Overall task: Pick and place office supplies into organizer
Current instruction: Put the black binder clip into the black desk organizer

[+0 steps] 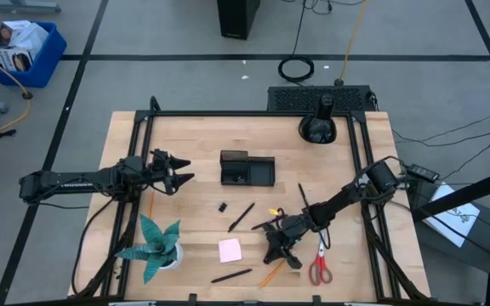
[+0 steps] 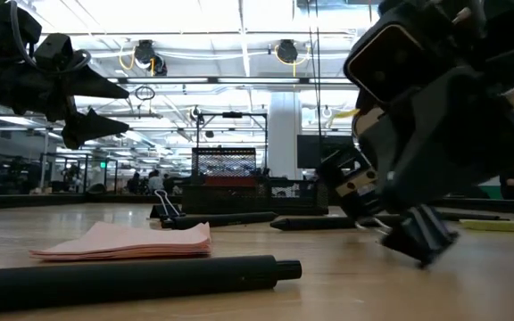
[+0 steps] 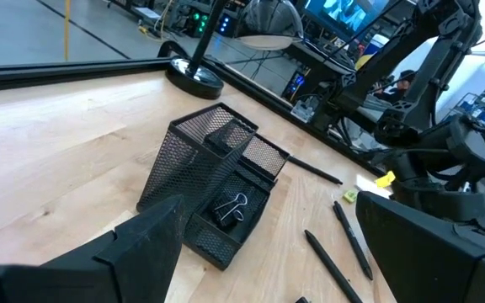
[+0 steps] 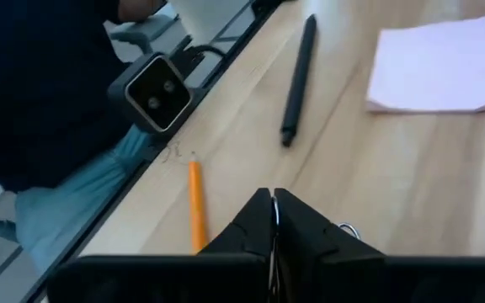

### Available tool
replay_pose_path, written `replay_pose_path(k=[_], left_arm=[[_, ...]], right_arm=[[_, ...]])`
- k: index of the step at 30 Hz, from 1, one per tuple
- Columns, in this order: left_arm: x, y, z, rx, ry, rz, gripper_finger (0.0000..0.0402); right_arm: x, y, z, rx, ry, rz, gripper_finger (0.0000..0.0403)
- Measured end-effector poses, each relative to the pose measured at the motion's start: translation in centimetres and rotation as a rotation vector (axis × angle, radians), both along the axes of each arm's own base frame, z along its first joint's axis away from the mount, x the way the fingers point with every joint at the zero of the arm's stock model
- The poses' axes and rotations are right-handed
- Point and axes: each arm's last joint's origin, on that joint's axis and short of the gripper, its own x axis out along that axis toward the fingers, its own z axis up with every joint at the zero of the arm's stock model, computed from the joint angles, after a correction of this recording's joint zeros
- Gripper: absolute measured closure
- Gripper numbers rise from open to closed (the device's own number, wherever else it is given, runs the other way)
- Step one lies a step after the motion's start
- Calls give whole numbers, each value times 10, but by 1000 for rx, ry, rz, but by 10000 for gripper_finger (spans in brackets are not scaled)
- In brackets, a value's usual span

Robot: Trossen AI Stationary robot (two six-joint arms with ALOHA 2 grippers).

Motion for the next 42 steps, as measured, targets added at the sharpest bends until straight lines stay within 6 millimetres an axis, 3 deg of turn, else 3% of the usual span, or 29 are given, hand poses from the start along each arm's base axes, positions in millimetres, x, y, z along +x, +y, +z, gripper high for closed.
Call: replay_pose_path(k=[8,18,24,35,42], left_arm=[[0,0,0,-1,-1,1,50],[0,0,0,0,0,0,50],[0,0,0,11,-2,-1,50],[0,0,1,11,-7,-1,50],[0,0,1,2,-9,0,50]], right_arm=[[12,-19,10,2,-118,-87,401],[24,-48,24,-259,-300,-352,401],[43,-65,39,-291,-364,-452,401],[56,-109,47,-356,-366,-720,402],[57,-131,47,-376,-356,-785,402]])
